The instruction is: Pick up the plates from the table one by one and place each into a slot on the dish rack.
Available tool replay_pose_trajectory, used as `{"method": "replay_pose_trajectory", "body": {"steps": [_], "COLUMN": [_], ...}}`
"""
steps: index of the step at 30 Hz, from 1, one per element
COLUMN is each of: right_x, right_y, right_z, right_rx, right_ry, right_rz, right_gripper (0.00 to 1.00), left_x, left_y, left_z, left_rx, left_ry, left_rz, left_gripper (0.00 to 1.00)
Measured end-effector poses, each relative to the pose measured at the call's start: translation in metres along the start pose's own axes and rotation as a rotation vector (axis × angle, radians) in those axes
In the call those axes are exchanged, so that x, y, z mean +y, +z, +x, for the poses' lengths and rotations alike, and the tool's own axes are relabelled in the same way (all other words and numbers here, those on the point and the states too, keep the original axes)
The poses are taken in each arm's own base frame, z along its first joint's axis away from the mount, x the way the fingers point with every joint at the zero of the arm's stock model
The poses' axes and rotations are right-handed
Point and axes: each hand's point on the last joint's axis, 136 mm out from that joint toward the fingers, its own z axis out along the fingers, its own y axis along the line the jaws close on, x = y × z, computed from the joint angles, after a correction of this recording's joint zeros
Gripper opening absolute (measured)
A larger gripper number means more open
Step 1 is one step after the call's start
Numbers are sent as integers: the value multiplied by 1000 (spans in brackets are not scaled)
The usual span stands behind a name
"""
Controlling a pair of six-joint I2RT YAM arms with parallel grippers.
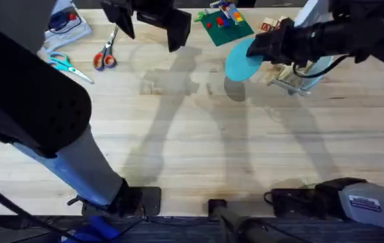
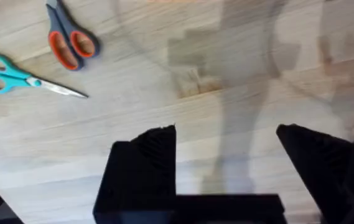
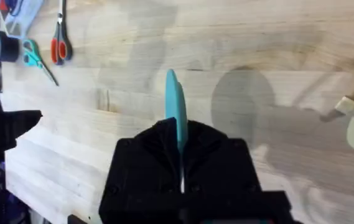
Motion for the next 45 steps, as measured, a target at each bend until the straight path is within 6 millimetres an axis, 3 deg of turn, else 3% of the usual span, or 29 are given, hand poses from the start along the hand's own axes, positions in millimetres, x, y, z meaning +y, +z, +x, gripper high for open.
{"method": "replay_pose_trajectory", "body": {"steps": [11, 20, 35, 45], "right_x": [1, -1, 15, 1], "right_y": [-8, -35, -125, -189], "right_z": [-4, -10, -38, -44], "right_rx": [2, 34, -17, -121], "right_ry": [-16, -62, -109, 20], "right_rz": [27, 142, 337, 547], "right_gripper": [32, 32, 31, 31], "left_x": [8, 9, 10, 10], "left_y": [0, 0, 0, 0], "left_z": [-3, -3, -3, -3], "left_rx": [-13, -14, -14, -14], "left_ry": [-3, -4, -4, -4], "left_rz": [-46, -53, -56, -56], "left_gripper": [993, 994, 994, 994]}}
